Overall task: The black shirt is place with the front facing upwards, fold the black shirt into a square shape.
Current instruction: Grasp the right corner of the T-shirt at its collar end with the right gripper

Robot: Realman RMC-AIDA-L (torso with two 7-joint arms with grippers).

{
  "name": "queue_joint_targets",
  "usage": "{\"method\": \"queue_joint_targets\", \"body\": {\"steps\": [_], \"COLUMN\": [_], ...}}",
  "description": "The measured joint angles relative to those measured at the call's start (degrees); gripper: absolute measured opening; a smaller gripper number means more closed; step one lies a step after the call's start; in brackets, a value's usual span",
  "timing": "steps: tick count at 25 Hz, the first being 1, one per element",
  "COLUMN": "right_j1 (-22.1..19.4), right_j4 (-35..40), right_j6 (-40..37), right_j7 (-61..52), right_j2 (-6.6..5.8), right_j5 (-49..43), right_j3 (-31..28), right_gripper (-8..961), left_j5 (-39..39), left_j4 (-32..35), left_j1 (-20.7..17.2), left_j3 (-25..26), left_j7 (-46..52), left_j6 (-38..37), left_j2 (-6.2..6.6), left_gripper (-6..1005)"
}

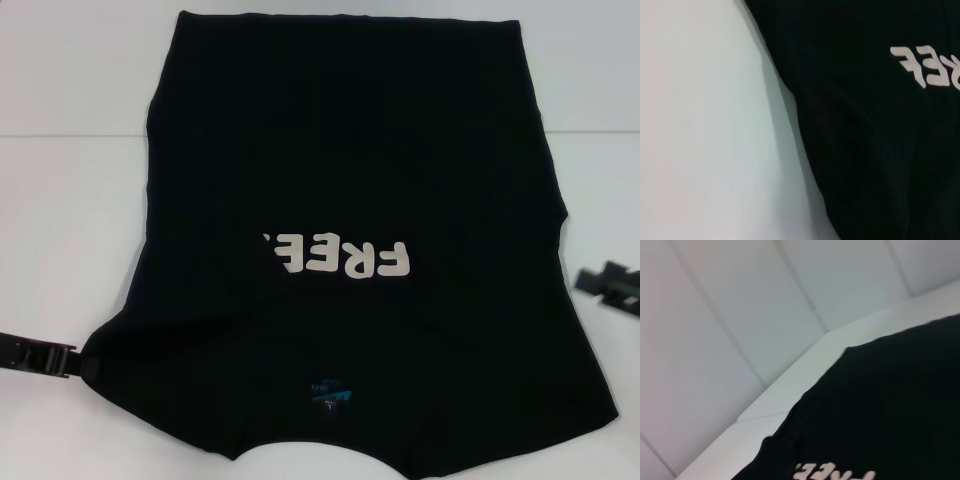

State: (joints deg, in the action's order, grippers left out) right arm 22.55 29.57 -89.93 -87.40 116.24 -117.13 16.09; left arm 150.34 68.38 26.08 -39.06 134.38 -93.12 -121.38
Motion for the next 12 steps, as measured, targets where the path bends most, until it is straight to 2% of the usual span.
{"method": "queue_joint_targets", "body": {"steps": [5,7,10,12], "right_j1": [0.6,1.5,3.6,5.1], "right_j4": [8.9,12.0,12.9,12.8], "right_j6": [-2.2,-2.6,-3.9,-5.5], "right_j7": [-20.5,-29.8,-41.5,-46.7], "right_j2": [-3.05,-5.0,-8.7,-10.36], "right_j5": [-4.6,-8.4,-14.4,-18.1], "right_j3": [2.8,5.5,10.1,12.1], "right_gripper": [923,923,923,923], "left_j5": [-0.9,-1.8,-2.4,-2.5], "left_j4": [0.3,0.3,0.2,0.2], "left_j1": [-0.4,-0.4,-0.4,-0.4], "left_j3": [0.7,1.1,1.3,1.3], "left_j7": [-1.2,-1.5,-1.6,-1.9], "left_j6": [-0.3,-0.6,-0.7,-0.8], "left_j2": [-0.2,-0.2,0.08,0.14], "left_gripper": [14,14,13,13]}}
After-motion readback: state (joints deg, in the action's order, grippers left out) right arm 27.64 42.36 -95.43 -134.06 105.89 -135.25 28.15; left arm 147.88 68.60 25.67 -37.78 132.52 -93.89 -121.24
